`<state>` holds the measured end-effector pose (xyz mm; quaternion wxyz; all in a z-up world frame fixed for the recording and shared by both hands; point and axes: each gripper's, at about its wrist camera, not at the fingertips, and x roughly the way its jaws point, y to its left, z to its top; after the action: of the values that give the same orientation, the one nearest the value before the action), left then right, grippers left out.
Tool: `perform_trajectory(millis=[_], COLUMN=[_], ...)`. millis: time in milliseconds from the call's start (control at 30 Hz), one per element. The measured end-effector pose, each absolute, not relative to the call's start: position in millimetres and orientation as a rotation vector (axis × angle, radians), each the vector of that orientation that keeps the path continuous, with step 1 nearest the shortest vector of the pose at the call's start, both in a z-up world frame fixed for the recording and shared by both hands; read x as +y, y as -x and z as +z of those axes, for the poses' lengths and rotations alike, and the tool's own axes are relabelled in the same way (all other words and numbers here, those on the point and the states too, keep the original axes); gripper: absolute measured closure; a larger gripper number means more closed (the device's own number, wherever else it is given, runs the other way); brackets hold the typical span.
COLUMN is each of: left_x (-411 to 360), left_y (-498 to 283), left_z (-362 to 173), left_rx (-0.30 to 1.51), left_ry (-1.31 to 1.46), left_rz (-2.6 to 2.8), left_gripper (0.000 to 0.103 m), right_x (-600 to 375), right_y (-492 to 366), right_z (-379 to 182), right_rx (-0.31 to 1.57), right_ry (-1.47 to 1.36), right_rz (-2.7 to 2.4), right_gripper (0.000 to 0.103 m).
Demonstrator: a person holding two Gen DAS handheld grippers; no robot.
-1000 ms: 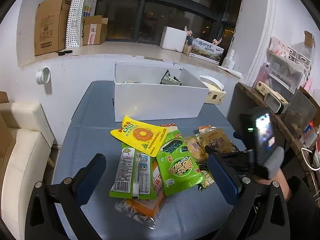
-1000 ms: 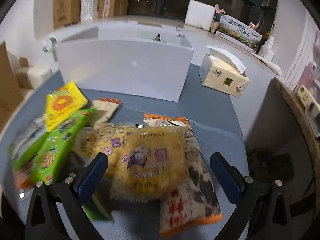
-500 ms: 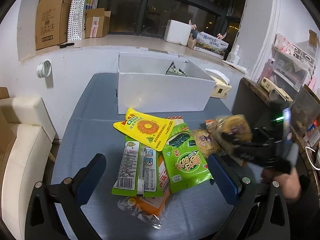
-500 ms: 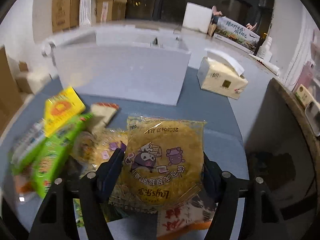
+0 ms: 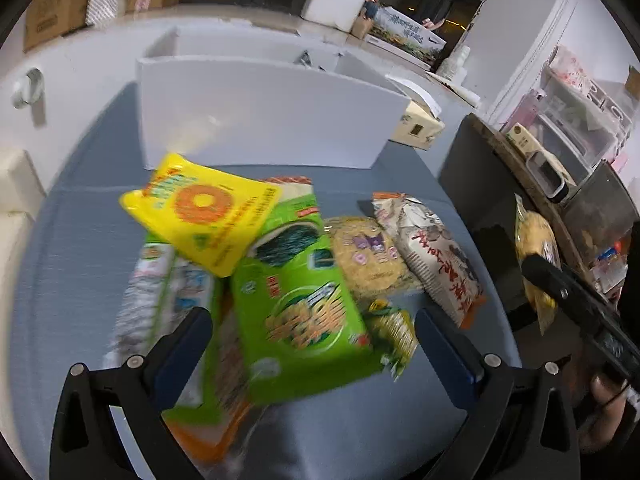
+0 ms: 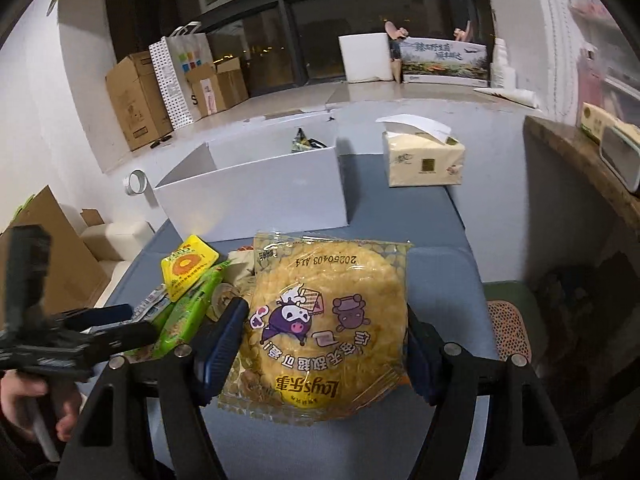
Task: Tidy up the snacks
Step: 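Grasp the round biscuit packet with the right gripper while the left grasps the green seaweed packet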
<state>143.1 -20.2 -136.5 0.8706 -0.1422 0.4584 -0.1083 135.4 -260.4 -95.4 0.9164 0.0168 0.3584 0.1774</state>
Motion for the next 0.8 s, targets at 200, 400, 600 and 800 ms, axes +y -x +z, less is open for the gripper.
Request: perform_trajectory(millis=[200,400,600,800], left_x=[-23.1,-21.6,-7.0,-15.2], left_y=[-162.9,-172.9,-172.1,-148.9], left_z=[-159.5,-167.2,-159.5,-133.6], left_rx=[1.023,1.021,1.010,0.957], left_ry=[0.286,0.227,0.290,0.246], left_rz=[-0.196,-0.176,-0.224,-0.307], left_gripper=[0.000,0.024,0.034,0.035], right_x=[-263.0,-260.2,-259.6,-258.3], right_y=[-130.1,-132.1,-132.0,-129.7], right_z=[-98.8,-103.9,-104.7,-103.4], right_rx=[0.742,0.752,0.752,0.747], right_ry=[-0.043,-0.043,-0.040,-0.028], right_rz=[0.380,0.388,0.384,0.385], right_gripper=[0.027,0.027,0.027,0.027])
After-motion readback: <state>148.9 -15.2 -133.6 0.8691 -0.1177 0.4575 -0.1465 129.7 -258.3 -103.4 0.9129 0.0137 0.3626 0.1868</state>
